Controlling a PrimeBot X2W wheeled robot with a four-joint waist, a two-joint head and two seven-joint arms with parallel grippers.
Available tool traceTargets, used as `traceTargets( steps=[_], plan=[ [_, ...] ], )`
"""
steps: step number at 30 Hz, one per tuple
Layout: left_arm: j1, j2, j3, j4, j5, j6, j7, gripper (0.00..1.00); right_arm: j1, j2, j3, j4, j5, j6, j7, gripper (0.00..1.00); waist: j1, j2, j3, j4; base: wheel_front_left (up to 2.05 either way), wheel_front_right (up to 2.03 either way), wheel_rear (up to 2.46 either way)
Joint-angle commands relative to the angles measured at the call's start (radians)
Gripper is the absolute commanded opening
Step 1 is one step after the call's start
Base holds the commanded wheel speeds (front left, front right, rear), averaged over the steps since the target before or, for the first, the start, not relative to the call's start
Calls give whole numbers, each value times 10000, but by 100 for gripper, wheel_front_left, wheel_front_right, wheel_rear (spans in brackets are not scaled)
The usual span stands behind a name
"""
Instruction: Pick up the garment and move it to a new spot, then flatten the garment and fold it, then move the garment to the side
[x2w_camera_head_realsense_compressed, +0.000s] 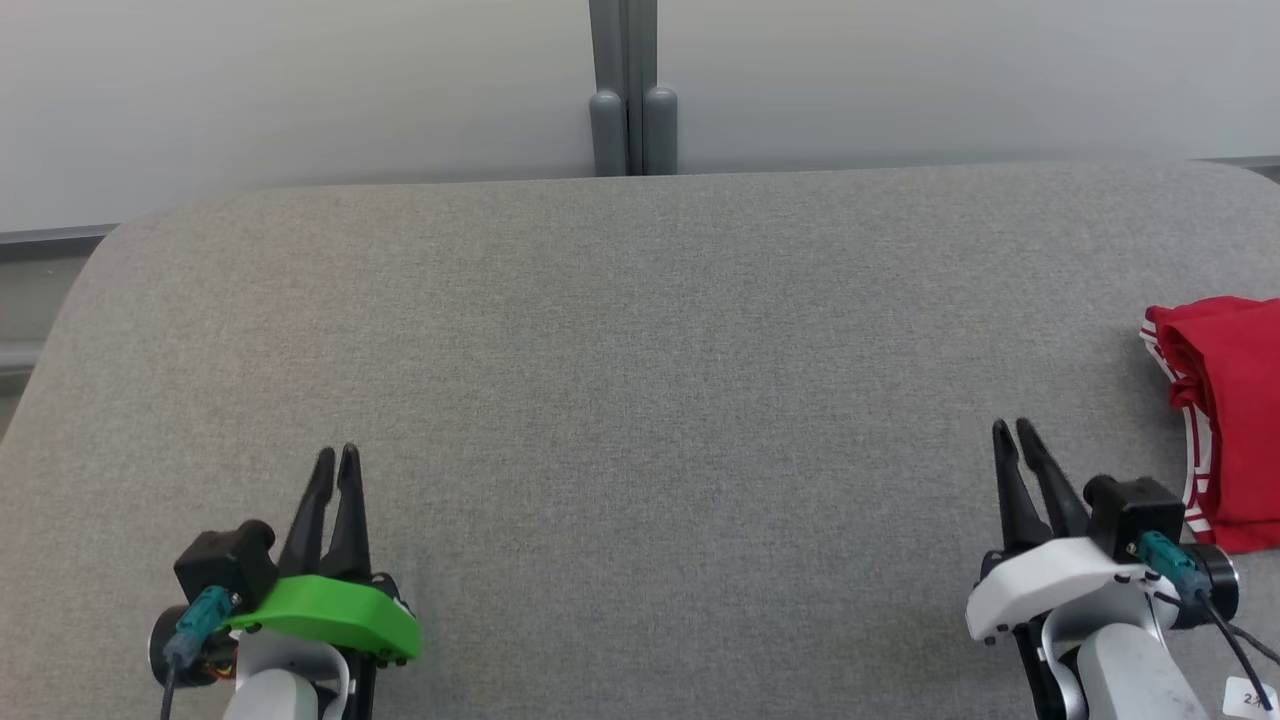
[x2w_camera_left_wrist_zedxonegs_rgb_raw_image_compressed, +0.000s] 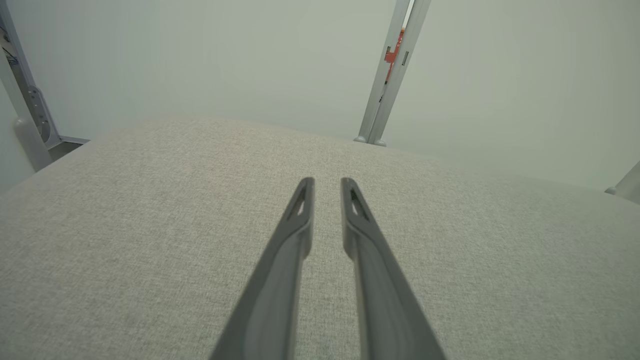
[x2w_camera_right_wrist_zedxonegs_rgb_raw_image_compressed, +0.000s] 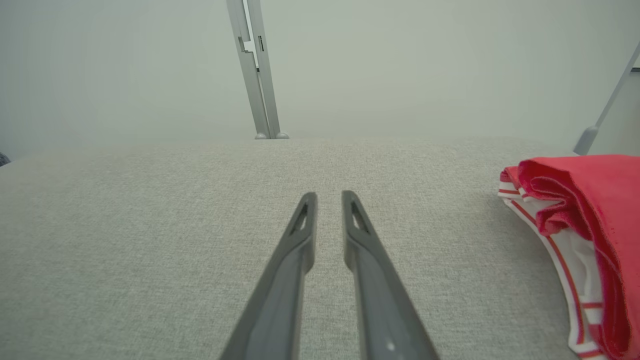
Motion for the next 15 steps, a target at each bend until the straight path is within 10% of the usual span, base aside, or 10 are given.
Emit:
traceTargets(
  steps=[1, 15],
  plan=[
    [58, -8, -6, 64, -12, 0, 5, 0, 57, 13, -2, 74, 11, 0, 25, 0, 1, 0, 0, 0, 0, 0, 0],
    [301, -20, 198, -5, -2016, -19, 598, 0, 274, 33, -131, 99, 2369, -2, 635, 0, 1, 0, -35, -25, 0, 0, 0]
  ],
)
